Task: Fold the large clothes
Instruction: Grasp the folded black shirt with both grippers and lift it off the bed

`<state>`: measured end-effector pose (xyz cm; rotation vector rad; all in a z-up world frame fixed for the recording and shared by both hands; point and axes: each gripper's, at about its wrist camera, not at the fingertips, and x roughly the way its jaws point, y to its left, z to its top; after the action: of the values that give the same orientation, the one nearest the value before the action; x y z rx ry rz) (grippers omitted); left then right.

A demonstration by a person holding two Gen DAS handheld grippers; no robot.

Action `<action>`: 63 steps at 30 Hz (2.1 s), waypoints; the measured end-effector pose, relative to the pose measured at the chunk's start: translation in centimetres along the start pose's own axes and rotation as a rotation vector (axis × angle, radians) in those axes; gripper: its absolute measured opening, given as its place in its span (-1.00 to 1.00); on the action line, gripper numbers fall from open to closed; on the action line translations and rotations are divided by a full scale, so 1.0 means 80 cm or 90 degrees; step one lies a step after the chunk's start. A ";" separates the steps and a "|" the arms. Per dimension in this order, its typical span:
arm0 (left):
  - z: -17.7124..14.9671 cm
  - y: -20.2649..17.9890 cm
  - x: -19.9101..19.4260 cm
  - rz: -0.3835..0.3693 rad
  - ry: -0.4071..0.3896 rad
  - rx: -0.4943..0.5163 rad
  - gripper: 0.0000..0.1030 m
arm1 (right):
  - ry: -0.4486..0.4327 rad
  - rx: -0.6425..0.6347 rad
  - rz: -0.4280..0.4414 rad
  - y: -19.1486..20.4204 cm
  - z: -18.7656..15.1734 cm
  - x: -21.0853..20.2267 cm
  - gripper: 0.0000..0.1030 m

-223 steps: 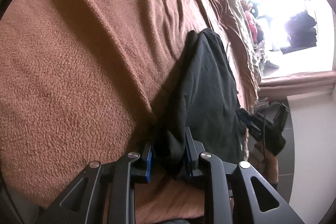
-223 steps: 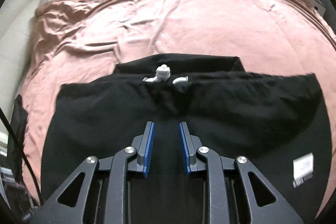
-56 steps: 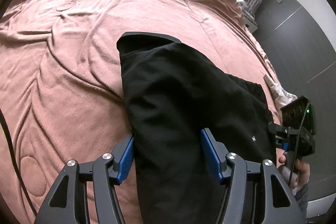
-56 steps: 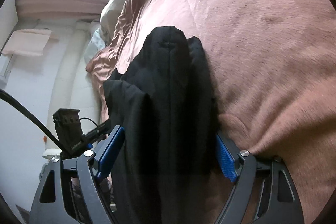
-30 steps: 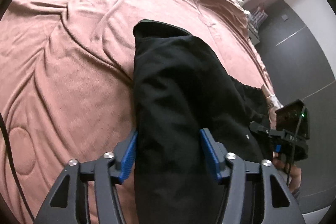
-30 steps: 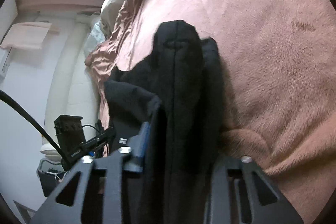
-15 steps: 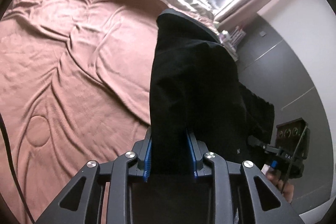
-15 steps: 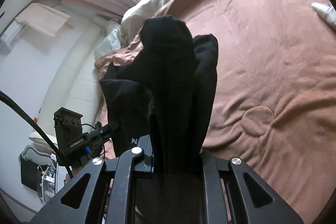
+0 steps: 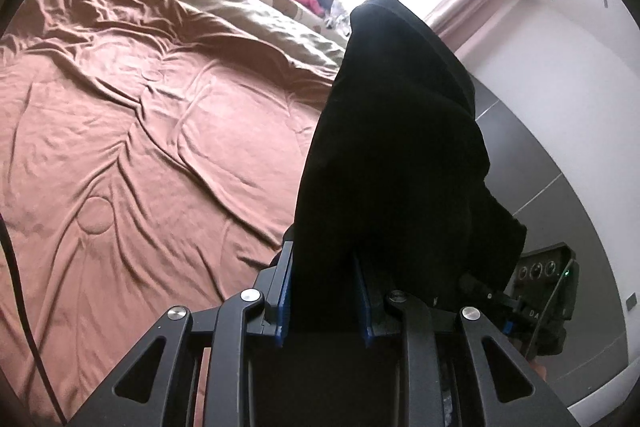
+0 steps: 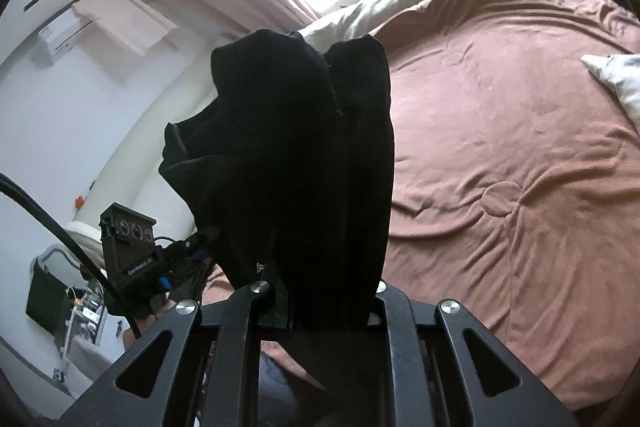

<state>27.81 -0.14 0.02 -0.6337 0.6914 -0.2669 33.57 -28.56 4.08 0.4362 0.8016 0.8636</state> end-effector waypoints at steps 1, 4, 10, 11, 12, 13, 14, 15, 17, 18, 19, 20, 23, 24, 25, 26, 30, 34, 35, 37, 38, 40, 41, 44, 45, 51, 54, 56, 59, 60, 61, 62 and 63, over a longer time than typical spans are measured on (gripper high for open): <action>-0.002 -0.003 -0.004 -0.002 0.000 0.002 -0.46 | -0.004 -0.006 -0.002 0.005 -0.004 -0.009 -0.76; -0.010 -0.018 -0.020 -0.024 -0.006 0.007 -0.46 | -0.018 -0.017 -0.005 0.017 -0.017 -0.033 -0.76; -0.029 -0.063 -0.045 -0.051 -0.020 0.031 -0.46 | -0.046 -0.046 -0.015 0.030 -0.034 -0.094 -0.76; -0.031 -0.075 -0.048 -0.056 -0.022 0.038 -0.46 | -0.051 -0.051 -0.017 0.030 -0.035 -0.105 -0.76; -0.033 -0.083 -0.050 -0.060 -0.023 0.044 -0.46 | -0.057 -0.054 -0.018 0.030 -0.037 -0.116 -0.76; -0.035 -0.093 -0.051 -0.065 -0.025 0.049 -0.46 | -0.064 -0.055 -0.018 0.029 -0.039 -0.128 -0.76; -0.037 -0.105 -0.052 -0.070 -0.026 0.055 -0.46 | -0.071 -0.056 -0.018 0.026 -0.040 -0.140 -0.76; -0.039 -0.114 -0.052 -0.073 -0.026 0.061 -0.46 | -0.076 -0.057 -0.018 0.024 -0.042 -0.150 -0.76; -0.042 -0.135 -0.049 -0.082 -0.023 0.073 -0.46 | -0.087 -0.052 -0.016 0.016 -0.043 -0.172 -0.76; -0.043 -0.145 -0.046 -0.088 -0.019 0.076 -0.46 | -0.092 -0.049 -0.013 0.011 -0.046 -0.186 -0.76; -0.043 -0.153 -0.045 -0.093 -0.016 0.077 -0.46 | -0.097 -0.049 -0.014 0.008 -0.046 -0.194 -0.76; -0.043 -0.164 -0.042 -0.099 -0.012 0.082 -0.46 | -0.104 -0.051 -0.016 0.005 -0.047 -0.205 -0.76; -0.045 -0.198 -0.034 -0.109 -0.009 0.106 -0.46 | -0.124 -0.055 -0.021 -0.006 -0.050 -0.240 -0.76; -0.046 -0.208 -0.031 -0.113 -0.007 0.113 -0.46 | -0.131 -0.057 -0.024 -0.009 -0.051 -0.253 -0.76; -0.047 -0.218 -0.027 -0.117 -0.005 0.119 -0.46 | -0.137 -0.057 -0.027 -0.013 -0.054 -0.260 -0.76; -0.048 -0.228 -0.022 -0.121 -0.001 0.125 -0.46 | -0.142 -0.057 -0.030 -0.016 -0.056 -0.270 -0.76; -0.054 -0.267 -0.001 -0.136 0.015 0.152 -0.46 | -0.165 -0.063 -0.045 -0.033 -0.061 -0.314 -0.76; -0.060 -0.306 0.029 -0.157 0.035 0.173 -0.46 | -0.187 -0.063 -0.064 -0.046 -0.065 -0.338 -0.76; -0.062 -0.316 0.037 -0.164 0.039 0.177 -0.46 | -0.193 -0.063 -0.072 -0.050 -0.066 -0.349 -0.76; -0.068 -0.338 0.056 -0.176 0.048 0.190 -0.46 | -0.205 -0.062 -0.085 -0.055 -0.068 -0.367 -0.76; -0.069 -0.345 0.061 -0.180 0.052 0.195 -0.46 | -0.211 -0.061 -0.091 -0.060 -0.070 -0.375 -0.76; -0.076 -0.368 0.078 -0.193 0.067 0.210 -0.46 | -0.223 -0.059 -0.105 -0.064 -0.073 -0.388 -0.76; -0.079 -0.378 0.088 -0.200 0.075 0.219 -0.46 | -0.235 -0.060 -0.113 -0.065 -0.075 -0.395 -0.76; -0.088 -0.409 0.114 -0.221 0.100 0.248 -0.46 | -0.248 -0.054 -0.126 -0.069 -0.084 -0.417 -0.76; -0.091 -0.419 0.125 -0.226 0.111 0.258 -0.46 | -0.249 -0.050 -0.127 -0.070 -0.083 -0.422 -0.76; -0.104 -0.471 0.171 -0.259 0.152 0.294 -0.46 | -0.256 -0.054 -0.171 -0.059 -0.078 -0.453 -0.76; -0.107 -0.486 0.195 -0.273 0.177 0.298 -0.46 | -0.259 -0.049 -0.189 -0.059 -0.077 -0.454 -0.76; -0.113 -0.494 0.213 -0.277 0.191 0.297 -0.46 | -0.259 -0.042 -0.196 -0.063 -0.075 -0.454 -0.76; -0.122 -0.498 0.238 -0.278 0.212 0.292 -0.46 | -0.252 -0.028 -0.203 -0.072 -0.071 -0.442 -0.76; -0.124 -0.499 0.248 -0.277 0.219 0.290 -0.46 | -0.249 -0.022 -0.205 -0.076 -0.069 -0.435 -0.76; -0.125 -0.495 0.263 -0.273 0.227 0.285 -0.46 | -0.245 -0.016 -0.209 -0.081 -0.066 -0.424 -0.76; -0.126 -0.493 0.271 -0.270 0.233 0.281 -0.46 | -0.243 -0.011 -0.212 -0.085 -0.064 -0.415 -0.76; -0.126 -0.488 0.285 -0.264 0.240 0.275 -0.46 | -0.239 -0.007 -0.215 -0.090 -0.062 -0.405 -0.76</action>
<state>37.16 -45.01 6.77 -0.3047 0.8251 -0.9126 20.65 -58.83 10.69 0.4225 0.5030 0.4520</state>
